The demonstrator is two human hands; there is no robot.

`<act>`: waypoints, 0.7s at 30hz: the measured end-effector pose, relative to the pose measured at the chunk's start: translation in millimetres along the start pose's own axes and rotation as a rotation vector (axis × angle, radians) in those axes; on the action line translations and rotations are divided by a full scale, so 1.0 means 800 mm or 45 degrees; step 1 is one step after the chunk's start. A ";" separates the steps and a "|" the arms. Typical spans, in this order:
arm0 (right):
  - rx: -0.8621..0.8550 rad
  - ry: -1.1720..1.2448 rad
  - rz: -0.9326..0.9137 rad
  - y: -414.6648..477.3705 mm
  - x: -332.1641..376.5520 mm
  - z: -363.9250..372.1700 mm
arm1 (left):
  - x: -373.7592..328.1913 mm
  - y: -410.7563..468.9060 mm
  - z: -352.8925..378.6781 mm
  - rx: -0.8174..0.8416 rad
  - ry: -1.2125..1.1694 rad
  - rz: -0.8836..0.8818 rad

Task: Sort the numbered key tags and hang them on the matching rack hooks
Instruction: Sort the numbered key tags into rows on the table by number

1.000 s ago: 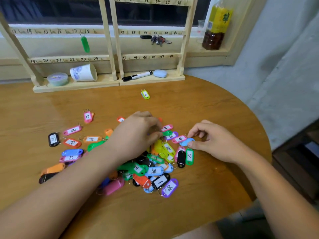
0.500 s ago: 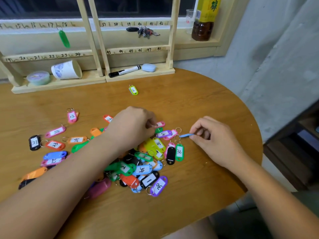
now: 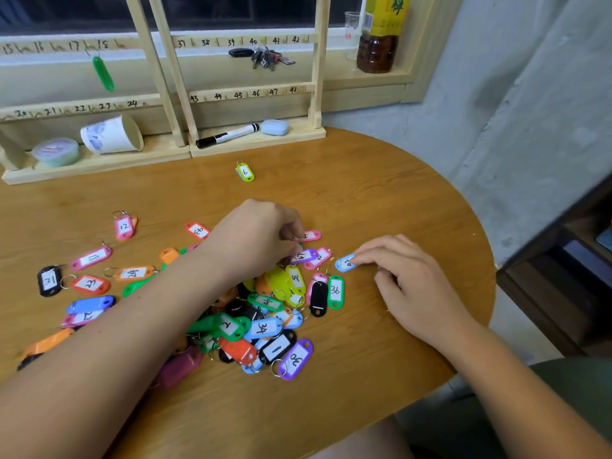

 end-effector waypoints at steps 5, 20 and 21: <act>-0.026 -0.077 0.141 0.003 -0.013 0.006 | -0.005 0.012 -0.008 -0.097 0.047 0.036; 0.137 -0.270 0.040 -0.012 0.025 0.023 | 0.015 -0.002 0.005 -0.061 -0.083 -0.031; 0.127 -0.297 0.071 -0.011 0.023 0.022 | 0.016 0.002 0.006 -0.061 -0.085 -0.041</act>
Point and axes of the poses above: each hand's wrist, its own y-axis towards the middle knuckle, its own z-axis out of the palm, x = y × z, the point moved 8 cm from there along y, towards the middle knuckle, and after that the axes turned 11 degrees about x, right-handed, at the moved point
